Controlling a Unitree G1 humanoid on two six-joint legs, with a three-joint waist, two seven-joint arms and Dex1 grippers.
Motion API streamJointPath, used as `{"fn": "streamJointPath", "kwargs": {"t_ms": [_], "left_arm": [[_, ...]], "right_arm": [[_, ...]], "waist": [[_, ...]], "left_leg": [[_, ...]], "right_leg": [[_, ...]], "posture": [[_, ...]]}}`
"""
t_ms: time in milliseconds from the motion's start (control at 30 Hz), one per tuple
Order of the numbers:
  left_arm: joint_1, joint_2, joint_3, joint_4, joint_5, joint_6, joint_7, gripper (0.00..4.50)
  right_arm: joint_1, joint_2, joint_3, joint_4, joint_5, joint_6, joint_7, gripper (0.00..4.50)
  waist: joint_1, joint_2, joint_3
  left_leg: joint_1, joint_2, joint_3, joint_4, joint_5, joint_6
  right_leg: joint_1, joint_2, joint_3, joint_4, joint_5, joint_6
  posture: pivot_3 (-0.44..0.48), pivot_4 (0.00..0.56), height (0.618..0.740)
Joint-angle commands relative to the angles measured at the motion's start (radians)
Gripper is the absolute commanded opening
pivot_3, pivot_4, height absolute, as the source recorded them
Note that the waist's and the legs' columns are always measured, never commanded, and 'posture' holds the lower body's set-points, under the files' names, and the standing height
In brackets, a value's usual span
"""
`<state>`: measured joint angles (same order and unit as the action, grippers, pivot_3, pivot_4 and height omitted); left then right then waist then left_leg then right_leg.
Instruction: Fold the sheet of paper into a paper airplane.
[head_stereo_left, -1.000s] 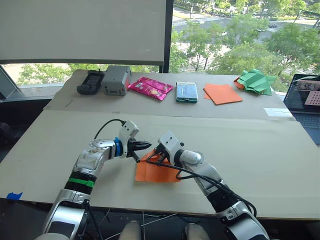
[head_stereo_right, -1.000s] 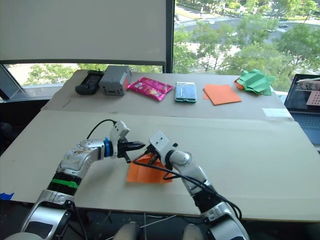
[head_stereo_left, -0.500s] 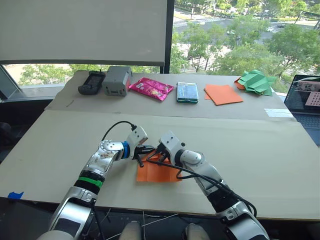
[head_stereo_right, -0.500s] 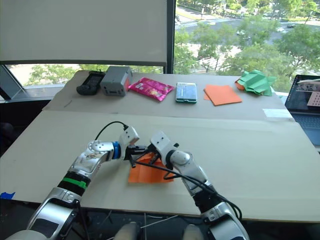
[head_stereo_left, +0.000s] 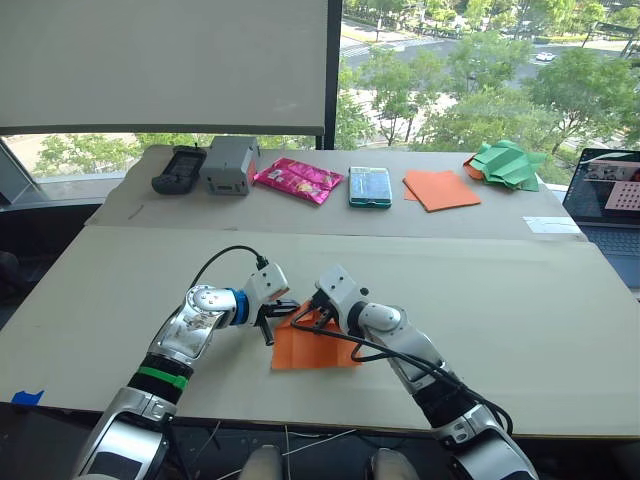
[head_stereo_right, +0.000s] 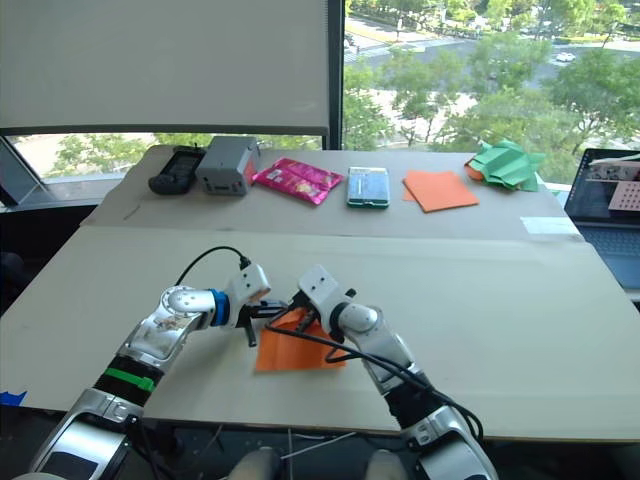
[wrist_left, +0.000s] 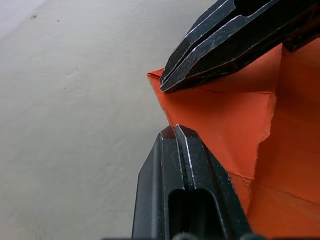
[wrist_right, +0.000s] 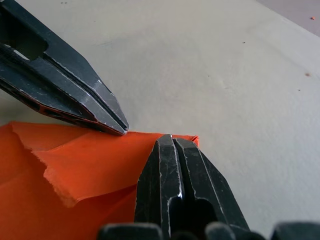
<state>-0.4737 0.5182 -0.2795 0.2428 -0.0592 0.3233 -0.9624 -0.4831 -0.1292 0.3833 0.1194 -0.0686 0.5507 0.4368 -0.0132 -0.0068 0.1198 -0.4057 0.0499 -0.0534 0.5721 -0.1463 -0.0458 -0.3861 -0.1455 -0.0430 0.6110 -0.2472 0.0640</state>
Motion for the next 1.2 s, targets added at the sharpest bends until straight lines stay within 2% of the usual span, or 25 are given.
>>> {"fn": "streamJointPath", "kwargs": {"t_ms": [33, 567, 833, 1067, 1200], "left_arm": [[0.077, 0.035, -0.051, 0.017, 0.037, 0.048, -0.034, 0.03], [0.246, 0.156, -0.009, -0.15, 0.016, 0.105, -0.031, 0.03], [0.265, 0.175, 0.026, -0.199, -0.011, 0.135, -0.025, 0.03], [0.165, 0.152, 0.166, -0.315, -0.159, 0.247, -0.008, 0.03], [0.097, 0.12, 0.199, -0.33, -0.222, 0.287, -0.007, 0.03]], "right_arm": [[0.019, -0.011, 0.009, 0.016, -0.019, 0.034, 0.002, 0.0], [0.016, -0.005, 0.022, 0.028, -0.019, 0.027, 0.007, 0.0], [0.015, -0.005, 0.025, 0.033, -0.019, 0.023, 0.009, 0.0], [0.014, -0.011, 0.023, 0.032, -0.02, 0.022, 0.012, 0.0], [0.013, -0.016, 0.02, 0.03, -0.021, 0.023, 0.014, 0.0]], "waist": [[0.0, 0.0, 0.0], [-0.007, 0.004, -0.002], [-0.007, 0.006, -0.001], [-0.007, 0.003, 0.003], [-0.001, -0.001, 0.006]], "left_leg": [[0.0, 0.0, 0.0, 0.0, 0.0, 0.0], [0.001, 0.001, 0.0, -0.001, -0.001, -0.001], [0.001, 0.001, 0.0, -0.001, -0.001, -0.001], [0.001, 0.001, 0.0, -0.001, -0.001, -0.001], [-0.002, 0.001, 0.0, -0.001, -0.001, -0.001]], "right_leg": [[0.0, 0.0, 0.0, 0.0, 0.0, 0.0], [-0.001, 0.0, 0.0, 0.0, -0.001, -0.001], [-0.002, 0.0, 0.0, -0.001, -0.001, -0.001], [-0.003, 0.0, 0.0, -0.001, -0.001, -0.001], [-0.004, 0.0, 0.0, -0.002, -0.001, -0.001]], "posture": [[0.0, 0.15, 0.702], [0.0, 0.15, 0.702], [0.0, 0.15, 0.702], [0.0, 0.15, 0.702], [0.0, 0.15, 0.702]]}}
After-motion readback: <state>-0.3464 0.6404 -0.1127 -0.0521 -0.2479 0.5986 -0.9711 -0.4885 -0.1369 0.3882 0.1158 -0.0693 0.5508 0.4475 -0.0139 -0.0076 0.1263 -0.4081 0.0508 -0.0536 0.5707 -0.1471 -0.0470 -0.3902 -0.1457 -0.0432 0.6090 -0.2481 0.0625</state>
